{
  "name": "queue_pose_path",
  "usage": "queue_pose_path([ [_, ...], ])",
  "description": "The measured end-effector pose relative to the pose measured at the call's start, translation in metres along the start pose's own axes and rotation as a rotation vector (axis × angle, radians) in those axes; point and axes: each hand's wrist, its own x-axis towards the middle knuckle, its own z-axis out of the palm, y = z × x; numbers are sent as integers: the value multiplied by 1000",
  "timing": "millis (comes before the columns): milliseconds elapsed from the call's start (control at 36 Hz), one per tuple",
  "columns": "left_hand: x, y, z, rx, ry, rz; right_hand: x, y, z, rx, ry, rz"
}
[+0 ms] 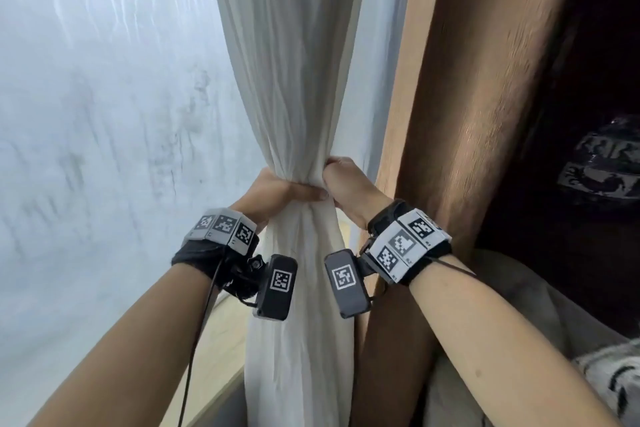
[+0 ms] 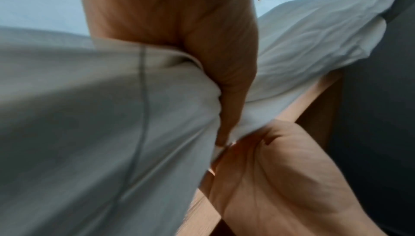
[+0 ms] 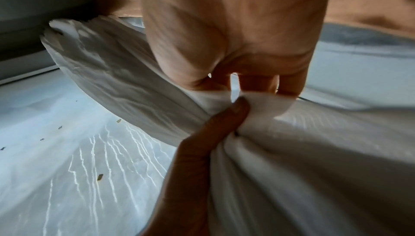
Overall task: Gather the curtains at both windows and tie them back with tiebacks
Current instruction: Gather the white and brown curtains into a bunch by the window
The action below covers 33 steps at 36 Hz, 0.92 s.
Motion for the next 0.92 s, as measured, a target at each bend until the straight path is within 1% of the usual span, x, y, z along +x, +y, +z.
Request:
queue_pose_path([
  [56,-3,2,7,20,58,8,-6,5,-12,-2,-4,-13],
  [83,-3,0,10,38,113,10,-7,8,-17,1,26,-25],
  [167,-4,-6,14,56,255,11,-11,19,-31,35,176,-34],
  [222,-6,-10,13,31,326,4,-11,27,-40,108,310,-64],
  [278,-10,-12,10,5,359,4,-13,33,-46,163,481,-143],
  [333,-15,-12,7,0,346,12,-13,38,-51,164,665,-236],
  [389,-18,-11,5,8,327,10,-12,41,-56,107,807,-304],
  [444,-21,-10,7,52,327,-2,-9,45,-63,1,907,-305],
  [500,-23,-12,11,95,347,-2,-6,48,-68,-104,939,-224],
  [583,-25,-14,20,112,354,21,0,53,-72,-301,865,-33],
  [639,-26,-14,27,101,344,40,5,56,-75,-359,830,28],
  [694,-26,-14,32,100,342,41,11,59,-81,-346,824,11],
  [778,-25,-13,35,126,351,29,16,67,-90,-167,829,-42],
  [833,-24,-13,34,137,366,31,15,72,-99,-40,871,-51],
  [917,-22,-15,27,153,398,23,10,79,-116,-10,923,-67],
])
